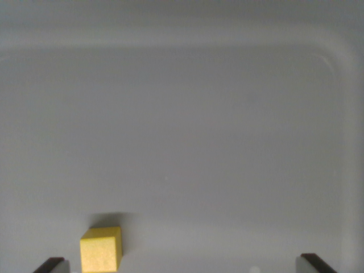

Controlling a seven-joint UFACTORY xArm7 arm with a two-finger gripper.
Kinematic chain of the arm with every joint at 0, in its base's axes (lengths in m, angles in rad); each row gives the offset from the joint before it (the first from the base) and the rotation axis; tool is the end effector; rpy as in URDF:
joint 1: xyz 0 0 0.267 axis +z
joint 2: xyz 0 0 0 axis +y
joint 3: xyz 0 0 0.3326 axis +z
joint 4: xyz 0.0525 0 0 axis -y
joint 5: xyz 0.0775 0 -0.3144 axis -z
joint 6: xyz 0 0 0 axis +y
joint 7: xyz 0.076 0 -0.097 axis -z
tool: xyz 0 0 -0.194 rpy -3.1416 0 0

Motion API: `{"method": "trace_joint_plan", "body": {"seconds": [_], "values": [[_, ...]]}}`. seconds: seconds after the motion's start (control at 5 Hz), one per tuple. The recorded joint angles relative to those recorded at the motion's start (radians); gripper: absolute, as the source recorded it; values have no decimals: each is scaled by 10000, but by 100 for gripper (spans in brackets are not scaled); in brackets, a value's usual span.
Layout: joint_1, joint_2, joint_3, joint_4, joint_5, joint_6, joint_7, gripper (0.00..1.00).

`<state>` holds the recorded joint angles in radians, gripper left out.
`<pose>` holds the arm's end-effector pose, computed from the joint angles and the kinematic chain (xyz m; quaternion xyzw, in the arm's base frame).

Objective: Pick yellow cube

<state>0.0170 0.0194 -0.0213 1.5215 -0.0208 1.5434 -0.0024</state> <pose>0.4418 -0.0079 0.3604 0.9997 -0.0005 -0.0207 0.0105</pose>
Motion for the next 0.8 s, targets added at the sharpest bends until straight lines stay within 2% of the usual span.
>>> {"method": "trace_joint_plan", "body": {"seconds": [0.8], "values": [[27, 27, 29, -224, 20, -233, 26, 0]]}}
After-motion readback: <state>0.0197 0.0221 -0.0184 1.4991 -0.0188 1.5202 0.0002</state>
